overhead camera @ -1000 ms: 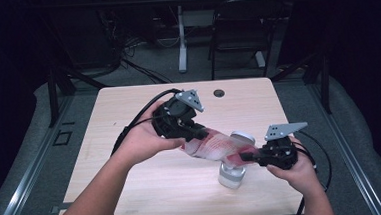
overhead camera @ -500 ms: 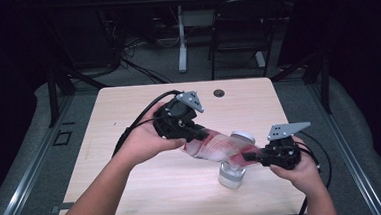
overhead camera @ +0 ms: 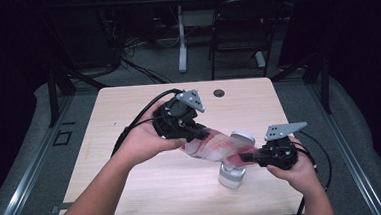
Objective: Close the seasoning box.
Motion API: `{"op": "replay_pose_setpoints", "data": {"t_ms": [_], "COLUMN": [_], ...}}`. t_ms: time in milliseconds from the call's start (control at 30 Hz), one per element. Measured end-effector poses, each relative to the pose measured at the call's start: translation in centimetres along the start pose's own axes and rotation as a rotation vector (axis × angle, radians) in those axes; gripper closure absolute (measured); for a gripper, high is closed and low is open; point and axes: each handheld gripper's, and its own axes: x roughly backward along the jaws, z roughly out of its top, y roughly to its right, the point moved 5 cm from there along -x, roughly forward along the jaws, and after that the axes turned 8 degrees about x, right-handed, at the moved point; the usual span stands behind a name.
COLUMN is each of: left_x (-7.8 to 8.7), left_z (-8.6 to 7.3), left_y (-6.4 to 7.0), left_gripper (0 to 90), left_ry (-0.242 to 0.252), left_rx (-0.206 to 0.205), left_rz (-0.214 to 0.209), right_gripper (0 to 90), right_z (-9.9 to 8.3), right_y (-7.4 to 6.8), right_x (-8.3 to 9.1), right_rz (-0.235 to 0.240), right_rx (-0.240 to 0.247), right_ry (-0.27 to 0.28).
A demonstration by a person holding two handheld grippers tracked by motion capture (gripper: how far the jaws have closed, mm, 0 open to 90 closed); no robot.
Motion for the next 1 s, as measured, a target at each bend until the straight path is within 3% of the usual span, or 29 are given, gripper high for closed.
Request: {"op": "replay_pose_setpoints", "data": {"t_ms": [467, 800, 1000], "left_x": [-0.36, -0.45, -0.17], "left_z": [-0.08, -0.34, -0.43], "left_y": [-0.53, -0.04, 0.14], "left_gripper": [82.1, 82.1, 82.2], "left_ry": [0.004, -0.004, -0.005], "left_rx": [0.017, 0.008, 0.001], "left_rz": [-0.006, -0.003, 0.001], "right_gripper": [89.6, 89.3, 88.9], "right_z": [-0.07, 0.03, 0.15], "right_y": [0.02, 0.28, 0.17], "right_x": [0.56, 0.72, 0.31], "right_rz": [-0.002, -0.039, -0.029], "right_rx": [0.004, 0.000, -0.002], "right_ry": [-0.002, 0.011, 0.014]}}
